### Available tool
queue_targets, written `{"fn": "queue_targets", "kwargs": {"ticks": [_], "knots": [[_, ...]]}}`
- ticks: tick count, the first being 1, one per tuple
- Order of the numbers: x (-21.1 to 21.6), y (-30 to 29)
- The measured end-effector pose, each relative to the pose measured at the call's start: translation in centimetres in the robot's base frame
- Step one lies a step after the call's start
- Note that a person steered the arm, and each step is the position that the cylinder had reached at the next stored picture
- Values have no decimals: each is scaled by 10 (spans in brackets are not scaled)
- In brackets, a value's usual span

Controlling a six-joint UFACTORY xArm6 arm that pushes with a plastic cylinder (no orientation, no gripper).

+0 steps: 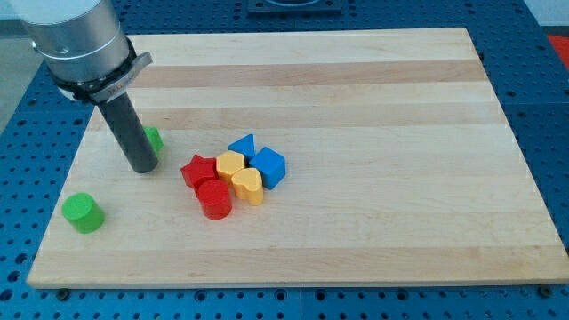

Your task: Slide the green star to the red star

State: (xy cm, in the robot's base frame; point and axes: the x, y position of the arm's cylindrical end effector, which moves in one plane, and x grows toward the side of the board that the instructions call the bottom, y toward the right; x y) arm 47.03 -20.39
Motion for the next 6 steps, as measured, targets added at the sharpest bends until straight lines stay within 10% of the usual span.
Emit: {"fn": "queue_targets", "kwargs": {"ticks": [3, 6], "knots": [[-26, -80], [-46, 36]]}}
